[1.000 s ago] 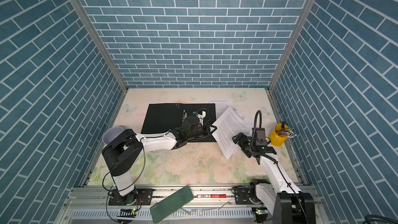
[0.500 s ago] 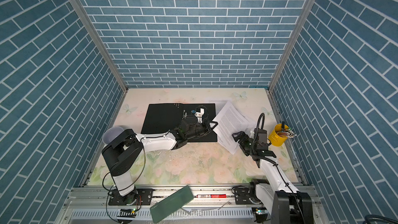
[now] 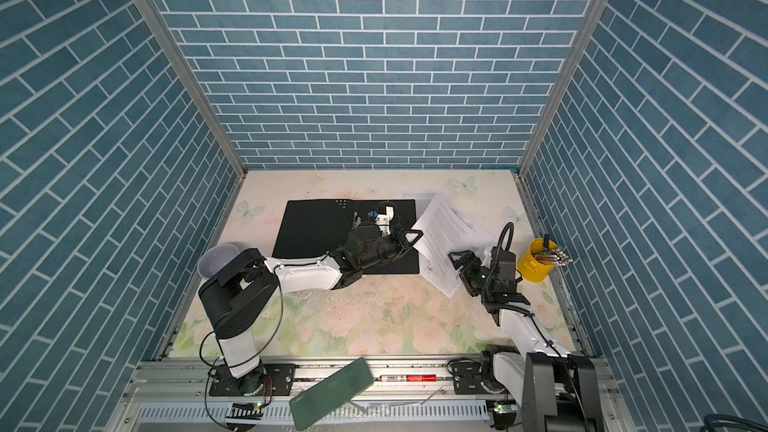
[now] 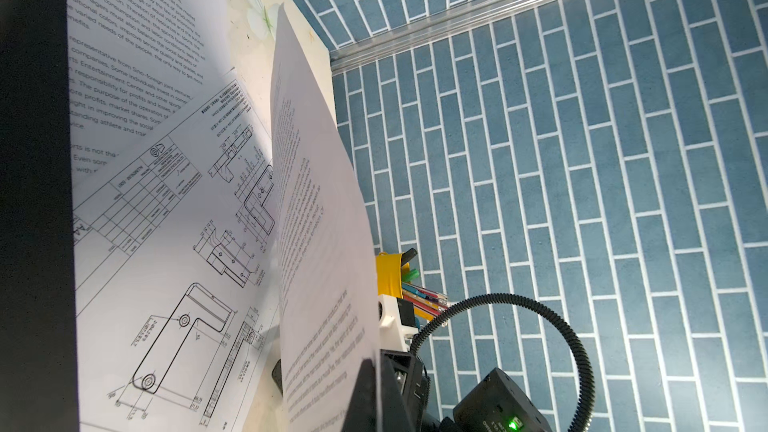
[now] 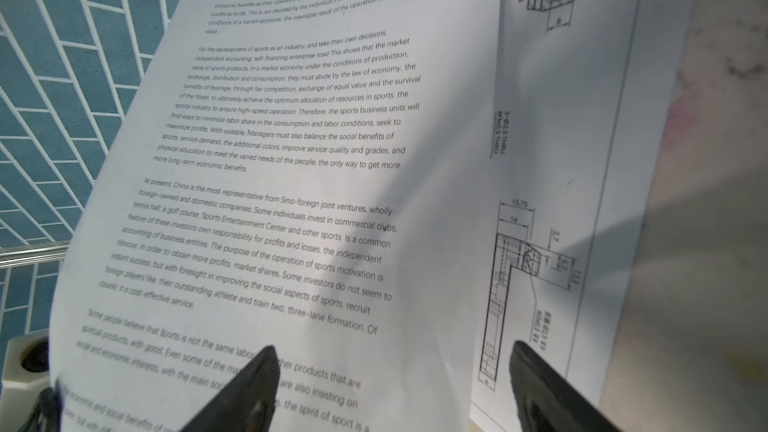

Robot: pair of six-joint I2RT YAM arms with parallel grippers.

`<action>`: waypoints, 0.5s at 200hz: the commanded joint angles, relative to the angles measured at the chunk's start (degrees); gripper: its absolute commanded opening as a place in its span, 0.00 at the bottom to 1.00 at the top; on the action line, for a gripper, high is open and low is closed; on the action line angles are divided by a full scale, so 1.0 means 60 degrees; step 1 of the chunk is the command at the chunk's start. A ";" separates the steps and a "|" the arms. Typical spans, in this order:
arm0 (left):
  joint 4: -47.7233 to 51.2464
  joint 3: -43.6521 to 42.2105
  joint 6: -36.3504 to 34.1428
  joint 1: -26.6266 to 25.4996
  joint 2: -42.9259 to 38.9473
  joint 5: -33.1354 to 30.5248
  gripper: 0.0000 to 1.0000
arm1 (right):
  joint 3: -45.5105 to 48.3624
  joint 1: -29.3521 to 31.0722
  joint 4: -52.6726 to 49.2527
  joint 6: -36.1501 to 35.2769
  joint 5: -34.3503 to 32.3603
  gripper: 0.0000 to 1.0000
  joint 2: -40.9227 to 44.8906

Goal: Put the files into the folder

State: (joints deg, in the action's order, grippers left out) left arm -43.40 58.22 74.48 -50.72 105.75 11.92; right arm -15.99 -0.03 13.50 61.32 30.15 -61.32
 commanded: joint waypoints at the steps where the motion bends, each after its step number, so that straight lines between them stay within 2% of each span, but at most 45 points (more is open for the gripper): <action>1: -0.0475 -0.0071 0.0181 -0.0072 0.0243 -0.0169 0.00 | 0.0303 -0.0052 0.1238 0.0615 0.0294 0.84 -0.0477; 69: -0.0840 -0.0179 0.0422 -0.0115 0.0300 -0.0368 0.00 | 0.0489 -0.0082 0.2873 0.1507 0.0523 0.82 -0.1213; 100: -0.1141 -0.0297 0.0629 -0.0111 0.0362 -0.0436 0.00 | 0.0563 -0.0111 0.3923 0.2087 0.0732 0.78 -0.1711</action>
State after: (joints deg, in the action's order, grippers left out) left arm -47.37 57.67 77.34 -51.16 106.74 10.07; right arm -14.22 -0.36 29.78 69.17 32.80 -69.67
